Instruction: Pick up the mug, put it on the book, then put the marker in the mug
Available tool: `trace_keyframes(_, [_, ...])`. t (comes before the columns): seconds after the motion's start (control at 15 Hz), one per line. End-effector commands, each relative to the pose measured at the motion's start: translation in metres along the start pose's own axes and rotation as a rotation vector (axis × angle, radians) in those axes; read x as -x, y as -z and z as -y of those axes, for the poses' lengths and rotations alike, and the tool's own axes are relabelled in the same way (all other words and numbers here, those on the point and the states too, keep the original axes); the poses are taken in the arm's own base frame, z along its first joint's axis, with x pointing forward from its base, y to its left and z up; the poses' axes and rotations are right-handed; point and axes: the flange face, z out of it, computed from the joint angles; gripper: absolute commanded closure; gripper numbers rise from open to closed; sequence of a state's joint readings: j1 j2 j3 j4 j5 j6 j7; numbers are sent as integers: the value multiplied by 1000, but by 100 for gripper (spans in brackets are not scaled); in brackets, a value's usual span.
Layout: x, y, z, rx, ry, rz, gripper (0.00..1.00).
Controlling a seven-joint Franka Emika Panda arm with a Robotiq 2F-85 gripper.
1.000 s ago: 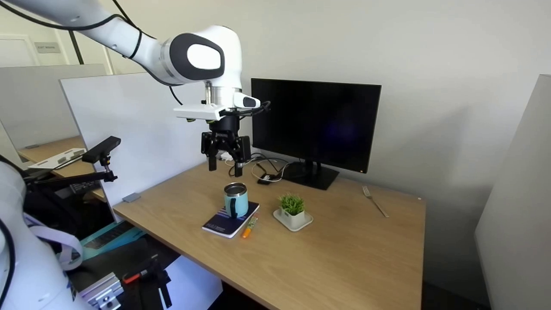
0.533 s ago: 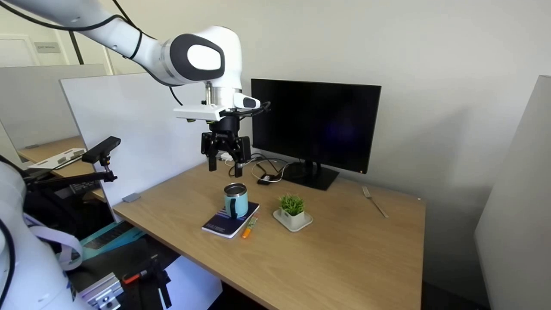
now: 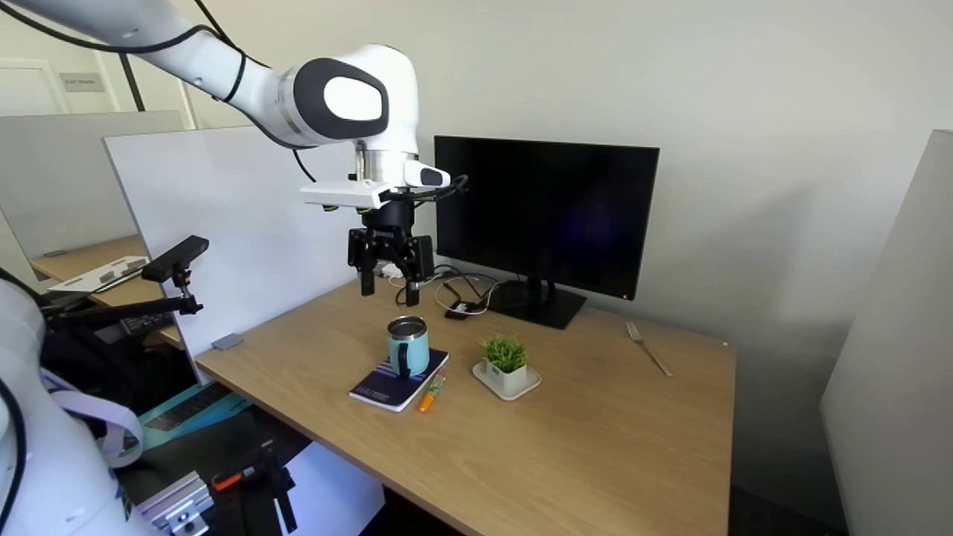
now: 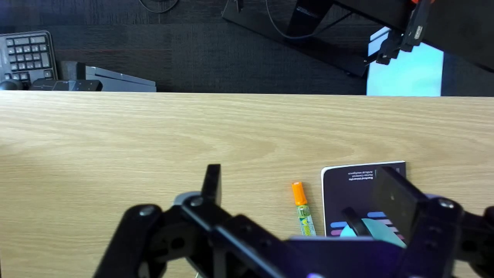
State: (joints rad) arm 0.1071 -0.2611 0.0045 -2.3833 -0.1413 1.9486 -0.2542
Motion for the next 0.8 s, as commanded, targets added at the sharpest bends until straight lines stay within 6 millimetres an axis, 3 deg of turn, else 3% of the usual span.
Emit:
trace_keyframes(0.0, [-3, -1, 1, 3, 10, -6, 0])
trace_keyframes(0.4, [-32, -22, 9, -1, 97, -91, 0])
trace_keyframes(0.73, [-56, -57, 6, -32, 158, -155, 0])
